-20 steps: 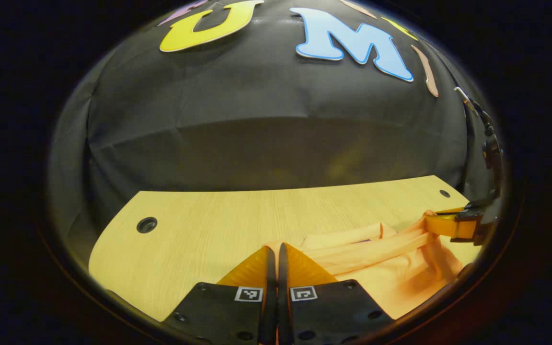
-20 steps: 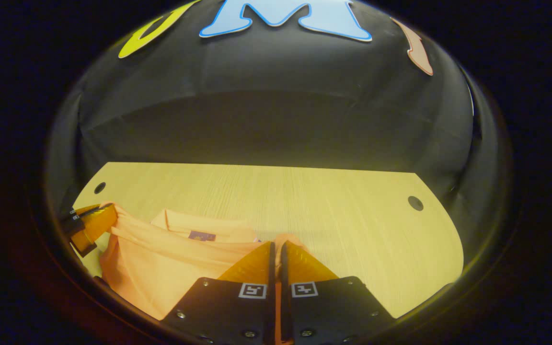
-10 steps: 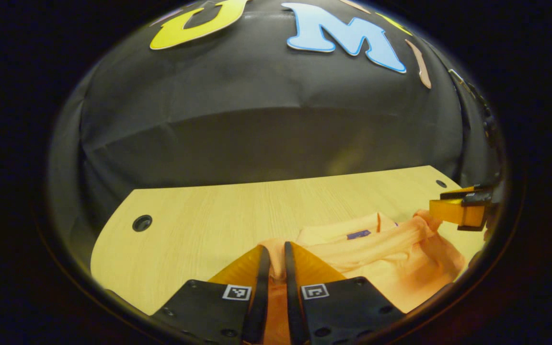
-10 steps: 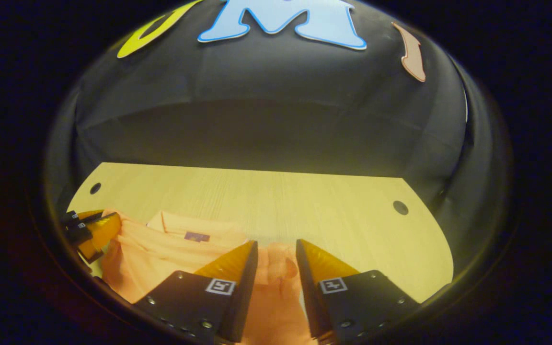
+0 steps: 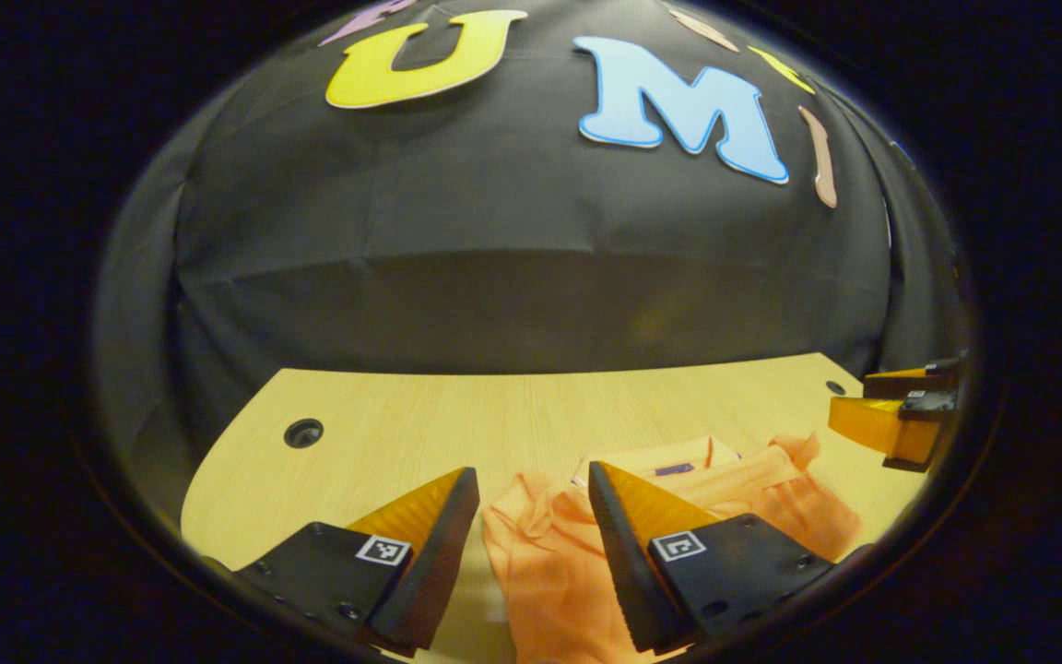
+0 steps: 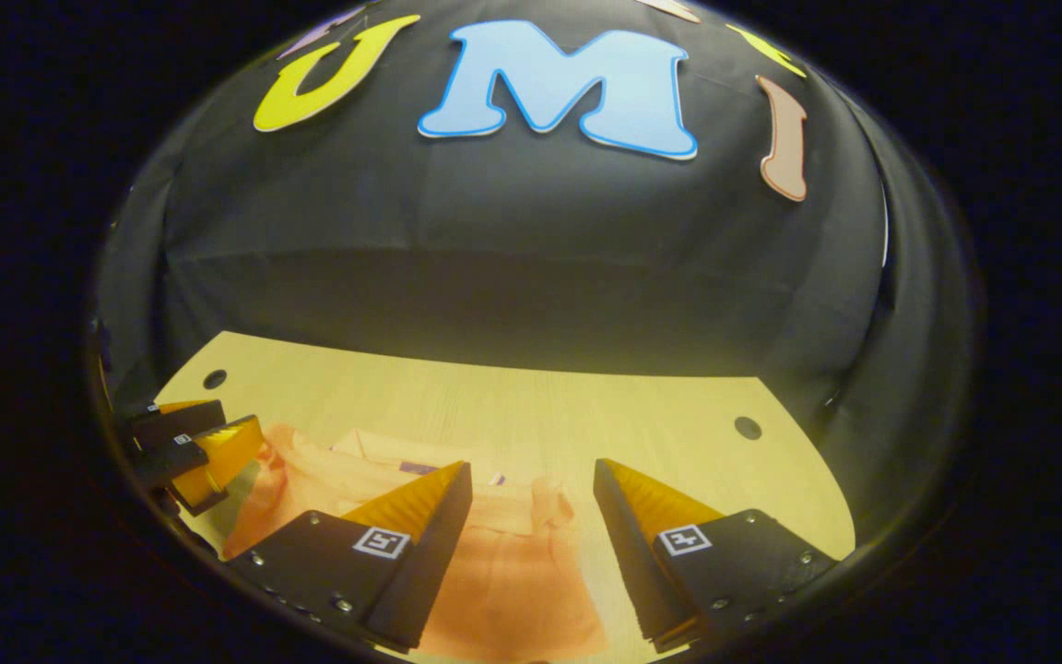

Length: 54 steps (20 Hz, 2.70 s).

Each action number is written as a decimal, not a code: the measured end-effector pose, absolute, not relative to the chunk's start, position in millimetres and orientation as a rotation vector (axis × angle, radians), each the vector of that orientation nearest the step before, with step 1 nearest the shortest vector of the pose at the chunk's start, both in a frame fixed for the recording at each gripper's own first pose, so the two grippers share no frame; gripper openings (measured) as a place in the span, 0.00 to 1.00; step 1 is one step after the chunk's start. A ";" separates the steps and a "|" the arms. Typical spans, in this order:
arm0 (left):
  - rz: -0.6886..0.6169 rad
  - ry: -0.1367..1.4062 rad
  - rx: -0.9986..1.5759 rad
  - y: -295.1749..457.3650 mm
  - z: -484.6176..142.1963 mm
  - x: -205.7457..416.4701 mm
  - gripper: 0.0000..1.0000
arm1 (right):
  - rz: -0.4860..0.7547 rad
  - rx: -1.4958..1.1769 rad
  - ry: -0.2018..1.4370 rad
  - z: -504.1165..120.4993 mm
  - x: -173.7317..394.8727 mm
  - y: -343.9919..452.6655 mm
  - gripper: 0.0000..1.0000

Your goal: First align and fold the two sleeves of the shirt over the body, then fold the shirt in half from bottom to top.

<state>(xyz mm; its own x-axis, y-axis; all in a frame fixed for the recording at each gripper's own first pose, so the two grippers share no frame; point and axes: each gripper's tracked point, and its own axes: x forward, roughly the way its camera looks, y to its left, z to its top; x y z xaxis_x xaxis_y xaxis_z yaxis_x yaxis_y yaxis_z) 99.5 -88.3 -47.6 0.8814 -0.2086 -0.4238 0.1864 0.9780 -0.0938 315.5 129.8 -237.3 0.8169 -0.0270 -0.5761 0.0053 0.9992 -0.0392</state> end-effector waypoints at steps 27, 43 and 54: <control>-0.189 0.170 -0.064 -126.7 102.8 -58.1 0.95 | -0.032 -0.048 0.344 -94.8 177.7 68.3 0.82; -0.078 0.087 -0.072 -149.3 132.0 -127.0 0.95 | 0.081 -0.124 0.263 -76.1 125.8 41.5 0.82; -0.122 0.048 -0.079 -157.5 151.0 -152.5 0.95 | 0.021 -0.109 0.241 -61.1 105.5 28.2 0.82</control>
